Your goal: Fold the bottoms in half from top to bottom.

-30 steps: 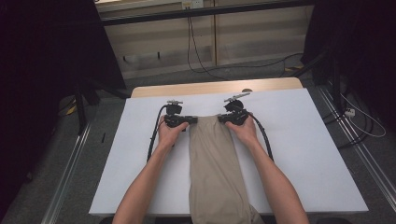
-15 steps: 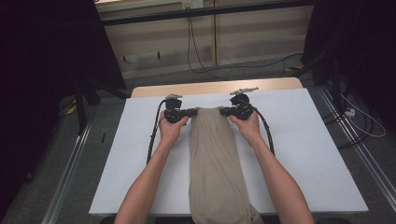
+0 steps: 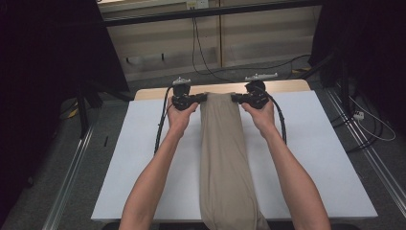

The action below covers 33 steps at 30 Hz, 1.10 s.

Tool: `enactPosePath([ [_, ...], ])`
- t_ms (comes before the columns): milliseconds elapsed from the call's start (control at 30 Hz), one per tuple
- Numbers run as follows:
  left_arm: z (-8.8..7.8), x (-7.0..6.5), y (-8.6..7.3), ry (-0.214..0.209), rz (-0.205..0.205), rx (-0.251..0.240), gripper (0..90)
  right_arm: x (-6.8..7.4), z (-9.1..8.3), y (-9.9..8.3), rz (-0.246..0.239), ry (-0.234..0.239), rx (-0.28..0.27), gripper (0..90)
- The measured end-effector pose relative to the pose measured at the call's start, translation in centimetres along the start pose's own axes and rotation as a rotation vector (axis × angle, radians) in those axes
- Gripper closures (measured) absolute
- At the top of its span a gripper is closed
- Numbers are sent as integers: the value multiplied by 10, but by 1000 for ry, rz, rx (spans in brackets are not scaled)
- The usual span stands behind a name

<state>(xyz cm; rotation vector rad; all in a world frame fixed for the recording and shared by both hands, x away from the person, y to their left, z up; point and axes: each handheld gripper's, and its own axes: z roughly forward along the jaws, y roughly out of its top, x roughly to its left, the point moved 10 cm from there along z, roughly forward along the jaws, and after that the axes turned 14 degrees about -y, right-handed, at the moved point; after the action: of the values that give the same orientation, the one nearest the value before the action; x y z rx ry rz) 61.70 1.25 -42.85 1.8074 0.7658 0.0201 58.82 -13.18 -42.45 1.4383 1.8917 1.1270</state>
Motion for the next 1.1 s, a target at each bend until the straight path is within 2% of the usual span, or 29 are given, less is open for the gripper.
enactPosePath([
  [33, 2, -1, 10, 8, 15, -9, 817, -1, -2, 5, -6, -7, -8, 818],
  [67, 2, -1, 10, 8, 15, -9, 817, -1, -2, 5, -6, -7, -8, 818],
  [100, 2, -1, 15, 7, 19, -15, 816, -4, -5, 16, -2, -9, -21, 819],
  [167, 2, -4, 28, 0, 35, -32, 817, -6, -8, 22, -3, -12, -29, 819],
  [233, 1, -10, 48, 4, 77, -39, 816, -11, -14, 38, -2, -19, -54, 819],
  [267, 1, -11, 54, 5, 88, -39, 815, -13, -17, 43, 3, -19, -59, 819],
  [300, 1, -11, 54, 5, 88, -39, 815, -15, -18, 48, 6, -21, -69, 818],
  [333, 1, -15, 68, 2, 106, -56, 815, -18, -20, 52, 13, -26, -77, 819],
  [367, 0, -17, 74, 5, 123, -54, 815, -20, -21, 57, 18, -28, -81, 819],
  [400, 0, -17, 74, 5, 123, -54, 815, -20, -21, 57, 18, -28, -81, 819],
  [433, 0, -20, 86, 2, 142, -66, 815, -24, -25, 68, 30, -31, -99, 818],
  [500, -2, -24, 94, -8, 163, -79, 815, -27, -29, 77, 34, -38, -112, 819],
  [533, -2, -24, 94, -8, 163, -79, 814, -28, -31, 81, 35, -38, -122, 819],
  [567, -3, -27, 92, -27, 167, -71, 814, -28, -33, 81, 31, -36, -124, 819],
  [633, -3, -28, 88, -34, 169, -56, 813, -27, -35, 75, 20, -27, -108, 819],
  [733, -5, -33, 74, -45, 179, -21, 813, -25, -37, 66, 17, -15, -103, 819],
  [767, -10, -41, 67, -69, 181, -24, 813, -22, -42, 56, 14, -4, -99, 820],
  [800, -10, -41, 67, -69, 181, -24, 813, -22, -42, 56, 14, -4, -99, 820],
  [833, -16, -50, 58, -91, 186, -28, 814, -18, -49, 46, 21, 22, -99, 820],
  [900, -20, -54, 53, -93, 190, -32, 814, -11, -57, 36, 7, 40, -101, 821],
  [967, -30, -67, 35, -108, 210, -23, 814, -5, -65, 26, -12, 48, -95, 821],
  [1000, -30, -67, 35, -108, 210, -23, 814, -5, -65, 26, -12, 48, -95, 821],
  [1067, -40, -80, 27, -135, 223, -26, 813, 5, -81, 14, -33, 67, -93, 821],
  [1100, -45, -87, 25, -147, 220, -33, 813, 5, -81, 14, -33, 67, -93, 821],
])
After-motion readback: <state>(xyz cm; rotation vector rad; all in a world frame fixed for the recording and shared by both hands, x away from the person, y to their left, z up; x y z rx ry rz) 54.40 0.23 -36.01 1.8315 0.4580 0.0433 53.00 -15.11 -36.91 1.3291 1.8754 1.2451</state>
